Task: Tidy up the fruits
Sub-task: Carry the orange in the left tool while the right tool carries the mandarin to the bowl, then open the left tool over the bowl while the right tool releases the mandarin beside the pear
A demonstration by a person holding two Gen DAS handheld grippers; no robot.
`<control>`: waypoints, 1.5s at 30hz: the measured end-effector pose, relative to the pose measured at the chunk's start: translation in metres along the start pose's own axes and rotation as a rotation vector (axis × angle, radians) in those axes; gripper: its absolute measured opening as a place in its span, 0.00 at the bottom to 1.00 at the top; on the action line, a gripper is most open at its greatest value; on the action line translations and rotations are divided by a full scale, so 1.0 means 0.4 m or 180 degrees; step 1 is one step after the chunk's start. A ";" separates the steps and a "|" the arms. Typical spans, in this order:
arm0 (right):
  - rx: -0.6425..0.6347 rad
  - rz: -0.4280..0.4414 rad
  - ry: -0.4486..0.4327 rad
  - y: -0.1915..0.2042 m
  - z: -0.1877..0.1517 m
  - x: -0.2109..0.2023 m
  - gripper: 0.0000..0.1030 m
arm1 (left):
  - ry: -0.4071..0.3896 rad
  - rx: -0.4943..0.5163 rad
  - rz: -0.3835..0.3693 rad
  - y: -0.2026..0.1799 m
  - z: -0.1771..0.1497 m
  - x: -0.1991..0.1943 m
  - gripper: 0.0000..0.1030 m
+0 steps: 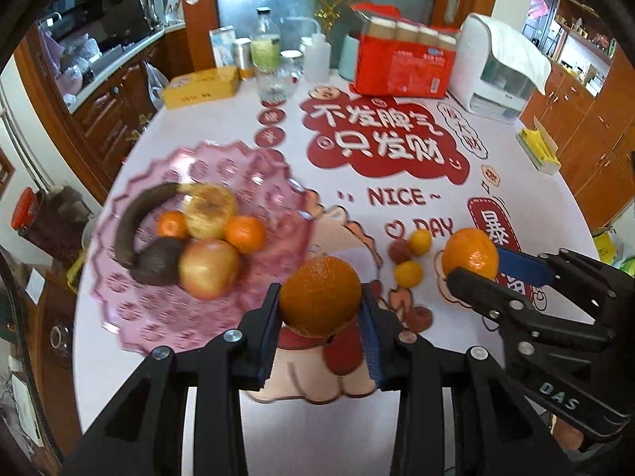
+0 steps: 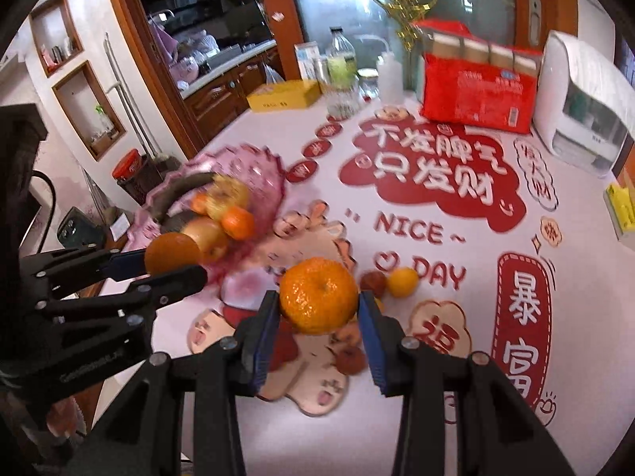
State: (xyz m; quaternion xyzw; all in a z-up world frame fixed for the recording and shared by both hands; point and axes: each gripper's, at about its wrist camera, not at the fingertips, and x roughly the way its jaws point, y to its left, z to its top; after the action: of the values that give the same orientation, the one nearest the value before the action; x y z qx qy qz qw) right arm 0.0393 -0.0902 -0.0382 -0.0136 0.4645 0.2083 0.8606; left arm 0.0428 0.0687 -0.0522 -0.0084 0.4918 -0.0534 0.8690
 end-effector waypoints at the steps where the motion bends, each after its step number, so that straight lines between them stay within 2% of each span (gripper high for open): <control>1: -0.0007 -0.0001 -0.0037 0.018 0.008 -0.008 0.39 | -0.0032 0.0010 0.0000 0.022 0.006 -0.015 0.34; 10: -0.0074 -0.0019 -0.0283 0.172 0.068 -0.042 0.39 | -0.0214 0.0086 0.0029 0.155 0.033 -0.086 0.34; 23: 0.0084 -0.0057 -0.0333 0.303 0.112 0.027 0.39 | -0.0231 0.0204 0.0057 0.323 0.062 -0.079 0.34; 33: 0.0139 -0.0169 -0.0064 0.338 0.136 0.157 0.39 | 0.0005 0.0156 0.0033 0.416 0.095 0.029 0.34; 45: 0.0228 -0.0278 0.0343 0.305 0.148 0.295 0.39 | 0.0350 0.0246 -0.0041 0.414 0.129 0.198 0.34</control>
State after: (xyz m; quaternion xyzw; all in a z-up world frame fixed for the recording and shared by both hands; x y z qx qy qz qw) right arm 0.0982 0.0748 -0.0789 -0.0143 0.5163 0.1527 0.8426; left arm 0.1414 0.2235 -0.1044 0.0249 0.5363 -0.0784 0.8400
